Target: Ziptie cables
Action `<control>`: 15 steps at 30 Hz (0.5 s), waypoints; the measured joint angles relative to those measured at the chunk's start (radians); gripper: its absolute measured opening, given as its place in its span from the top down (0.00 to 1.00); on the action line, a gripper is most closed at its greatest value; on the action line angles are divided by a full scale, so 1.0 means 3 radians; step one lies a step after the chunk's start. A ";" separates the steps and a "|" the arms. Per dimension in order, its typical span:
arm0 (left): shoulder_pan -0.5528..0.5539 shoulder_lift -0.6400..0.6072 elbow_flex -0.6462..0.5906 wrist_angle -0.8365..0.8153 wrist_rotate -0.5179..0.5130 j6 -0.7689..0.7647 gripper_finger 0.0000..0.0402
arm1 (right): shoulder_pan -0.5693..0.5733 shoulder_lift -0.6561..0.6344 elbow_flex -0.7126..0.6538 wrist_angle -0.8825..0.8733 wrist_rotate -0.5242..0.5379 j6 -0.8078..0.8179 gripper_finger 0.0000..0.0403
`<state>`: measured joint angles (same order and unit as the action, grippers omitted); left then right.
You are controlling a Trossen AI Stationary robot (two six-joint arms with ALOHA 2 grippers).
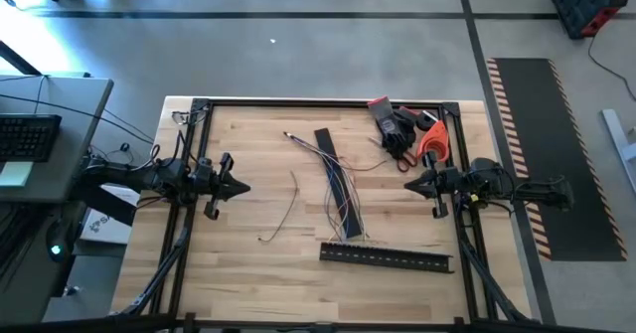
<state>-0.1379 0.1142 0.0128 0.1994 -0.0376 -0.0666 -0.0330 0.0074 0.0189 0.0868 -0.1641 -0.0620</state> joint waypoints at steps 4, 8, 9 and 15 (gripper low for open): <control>0.0000 -0.0001 0.0000 0.0000 0.0000 0.0000 1.00 | 0.0000 0.0000 0.0000 0.0115 0.0003 -0.0065 1.00; 0.0000 -0.0001 -0.0001 0.0001 0.0000 0.0000 1.00 | 0.0001 0.0000 0.0000 0.0614 0.0066 0.0378 1.00; 0.0000 -0.0001 -0.0001 0.0003 -0.0001 0.0000 1.00 | 0.0001 0.0000 0.0000 0.0801 0.0150 0.0479 1.00; 0.0000 0.0000 0.0000 0.0017 0.0000 -0.0004 1.00 | 0.0001 0.0029 0.0000 0.1695 0.0443 0.1152 1.00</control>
<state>-0.1379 0.1141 0.0128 0.2045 -0.0377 -0.0677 -0.0326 0.0162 0.0189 0.5954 -0.0313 0.2837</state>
